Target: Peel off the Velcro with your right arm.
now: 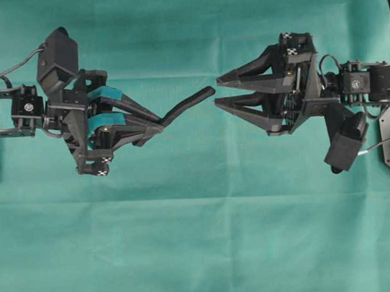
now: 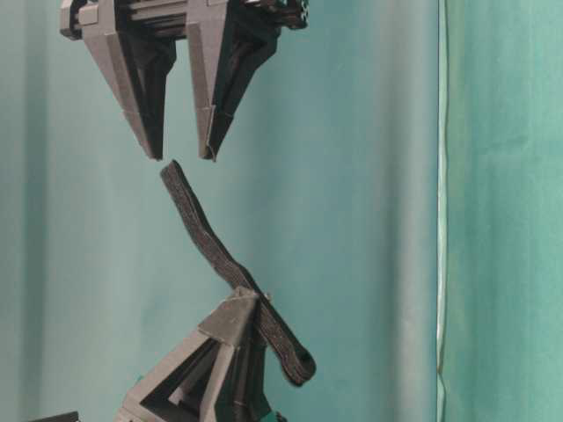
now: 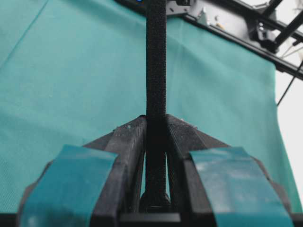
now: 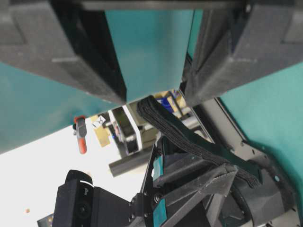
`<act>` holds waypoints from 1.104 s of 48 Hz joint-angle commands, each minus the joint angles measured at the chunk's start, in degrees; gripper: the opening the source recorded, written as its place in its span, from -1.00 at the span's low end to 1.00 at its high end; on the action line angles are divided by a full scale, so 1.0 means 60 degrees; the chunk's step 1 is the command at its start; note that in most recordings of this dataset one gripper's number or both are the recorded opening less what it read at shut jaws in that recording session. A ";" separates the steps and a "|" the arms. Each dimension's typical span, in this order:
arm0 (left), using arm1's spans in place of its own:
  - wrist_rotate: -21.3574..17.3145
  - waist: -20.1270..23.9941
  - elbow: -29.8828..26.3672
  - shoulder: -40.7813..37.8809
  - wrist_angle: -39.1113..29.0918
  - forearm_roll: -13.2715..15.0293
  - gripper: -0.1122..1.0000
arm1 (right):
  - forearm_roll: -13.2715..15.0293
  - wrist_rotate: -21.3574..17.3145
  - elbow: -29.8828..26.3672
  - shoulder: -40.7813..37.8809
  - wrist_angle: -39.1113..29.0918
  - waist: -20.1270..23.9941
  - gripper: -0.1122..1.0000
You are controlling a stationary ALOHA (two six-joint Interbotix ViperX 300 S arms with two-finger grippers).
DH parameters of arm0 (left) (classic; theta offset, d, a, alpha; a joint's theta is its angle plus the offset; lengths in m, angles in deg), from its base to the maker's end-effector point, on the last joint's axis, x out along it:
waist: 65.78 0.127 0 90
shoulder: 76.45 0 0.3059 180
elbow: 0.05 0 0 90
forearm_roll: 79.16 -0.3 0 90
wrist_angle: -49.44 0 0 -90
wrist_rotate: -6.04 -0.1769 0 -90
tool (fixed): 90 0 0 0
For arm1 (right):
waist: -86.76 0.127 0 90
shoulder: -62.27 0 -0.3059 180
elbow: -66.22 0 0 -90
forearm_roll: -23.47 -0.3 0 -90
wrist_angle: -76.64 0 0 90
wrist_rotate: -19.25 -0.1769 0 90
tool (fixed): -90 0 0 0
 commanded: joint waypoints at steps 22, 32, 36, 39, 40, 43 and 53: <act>0.0000 0.0015 -0.0073 0.0161 0.0103 0.0000 -0.62 | -0.0029 -0.0015 -0.0176 -0.0132 0.0234 -0.0015 -0.74; 0.0000 0.0015 -0.0073 0.0176 0.0103 0.0000 -0.62 | -0.0029 -0.0015 -0.0190 -0.0146 0.0249 -0.0015 -0.81; 0.0000 0.0000 -0.0073 0.0161 0.0103 0.0000 -0.62 | -0.0029 -0.0015 -0.0190 -0.0146 0.0264 -0.0015 -0.81; 0.0000 0.0015 -0.0059 0.0176 0.0103 0.0000 -0.62 | -0.0029 -0.0015 -0.0190 -0.0146 0.0293 -0.0015 -0.81; 0.0000 0.0000 -0.0073 0.0176 0.0103 0.0000 -0.62 | -0.0029 -0.0015 -0.0190 -0.0132 0.0322 0.0000 -0.81; 0.0000 0.0015 -0.0073 0.0176 0.0103 0.0000 -0.62 | -0.0029 -0.0015 -0.0190 -0.0146 0.0366 -0.0015 -0.81; -0.0015 0.0015 -0.0059 0.0161 0.0103 0.0000 -0.62 | -0.0029 -0.0015 -0.0176 -0.0146 0.0498 0.0000 -0.90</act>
